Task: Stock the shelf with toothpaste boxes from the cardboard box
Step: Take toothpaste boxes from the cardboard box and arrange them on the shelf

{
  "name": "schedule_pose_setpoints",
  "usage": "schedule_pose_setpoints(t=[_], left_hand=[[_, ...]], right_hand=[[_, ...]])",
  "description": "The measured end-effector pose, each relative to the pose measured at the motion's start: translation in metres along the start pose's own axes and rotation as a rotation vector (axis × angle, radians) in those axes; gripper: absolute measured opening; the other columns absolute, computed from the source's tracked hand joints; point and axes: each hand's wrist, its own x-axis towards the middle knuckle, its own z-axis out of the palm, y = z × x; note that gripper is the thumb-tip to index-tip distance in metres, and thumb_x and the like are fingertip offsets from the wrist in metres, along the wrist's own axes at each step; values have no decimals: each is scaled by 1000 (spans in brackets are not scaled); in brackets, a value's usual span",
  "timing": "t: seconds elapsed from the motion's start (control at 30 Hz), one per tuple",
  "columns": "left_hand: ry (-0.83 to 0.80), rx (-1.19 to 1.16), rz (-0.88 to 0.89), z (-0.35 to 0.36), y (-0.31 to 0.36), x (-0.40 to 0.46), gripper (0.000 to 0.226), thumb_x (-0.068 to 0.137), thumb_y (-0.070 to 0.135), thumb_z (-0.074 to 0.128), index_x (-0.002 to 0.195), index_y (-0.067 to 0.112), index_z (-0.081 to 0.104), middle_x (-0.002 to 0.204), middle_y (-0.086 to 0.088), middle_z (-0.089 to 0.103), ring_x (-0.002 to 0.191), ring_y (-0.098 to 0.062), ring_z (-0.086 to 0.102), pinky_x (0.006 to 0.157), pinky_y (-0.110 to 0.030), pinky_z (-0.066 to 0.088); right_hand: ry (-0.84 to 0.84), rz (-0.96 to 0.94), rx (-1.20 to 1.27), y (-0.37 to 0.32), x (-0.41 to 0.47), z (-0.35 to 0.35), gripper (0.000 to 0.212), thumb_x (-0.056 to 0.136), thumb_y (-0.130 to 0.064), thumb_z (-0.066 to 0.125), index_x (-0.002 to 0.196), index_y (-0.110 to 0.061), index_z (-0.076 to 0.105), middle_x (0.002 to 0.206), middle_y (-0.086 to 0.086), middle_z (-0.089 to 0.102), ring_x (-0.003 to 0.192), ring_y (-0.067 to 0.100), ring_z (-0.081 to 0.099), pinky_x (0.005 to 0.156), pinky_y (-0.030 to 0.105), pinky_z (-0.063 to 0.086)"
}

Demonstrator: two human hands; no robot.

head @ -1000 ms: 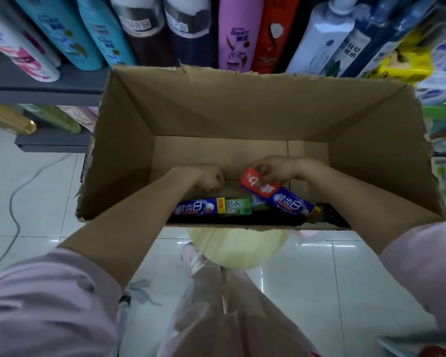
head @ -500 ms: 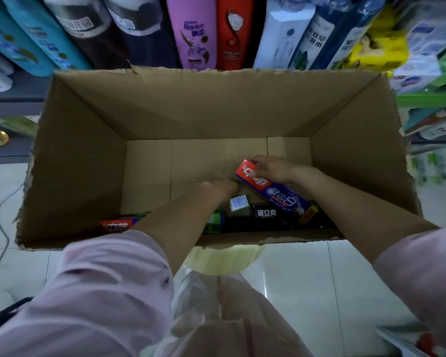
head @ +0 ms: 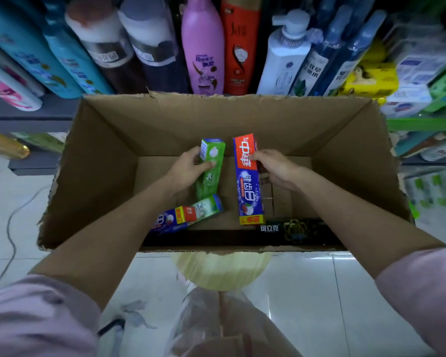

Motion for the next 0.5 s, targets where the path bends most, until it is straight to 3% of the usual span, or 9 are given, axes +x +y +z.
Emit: schedule_pose_setpoints(t=[0.1,0.17,0.27,0.37,0.5], left_hand=[[15,-225,86,-7,28,-15,40,92,12,58,130,9,46,118,-3,60,108,-15,57,99,-31,47],[18,-309,123,-11,46,-25,37,95,18,54,130,17,41,120,-1,59,111,-16,57,100,-33,47],[69,-374,156,-21,71,-42,25,98,30,47,121,25,41,112,6,63,100,-11,64,96,-37,50],[96,-419,219,-31,96,-58,10,98,34,44,108,32,43,101,12,65,89,-4,68,84,-27,56],[272,-581,280,-62,130,-77,6,98,19,47,94,16,44,85,3,61,69,0,64,66,-17,53]], right_hand=[[20,-126,87,-18,-10,11,8,96,-18,47,91,-17,53,83,2,61,68,10,58,57,18,45],[28,-225,102,-29,-17,17,11,96,-21,50,86,-23,54,80,-3,62,63,3,59,54,14,46],[27,-362,151,-45,-35,27,9,96,-27,50,89,-25,55,83,-4,65,65,4,62,56,15,50],[42,-500,198,-65,-51,36,8,96,-25,49,95,-23,57,89,-2,67,70,4,66,67,16,53],[52,-631,291,-110,-80,55,16,97,-24,48,86,-21,59,77,-7,70,67,5,64,74,23,50]])
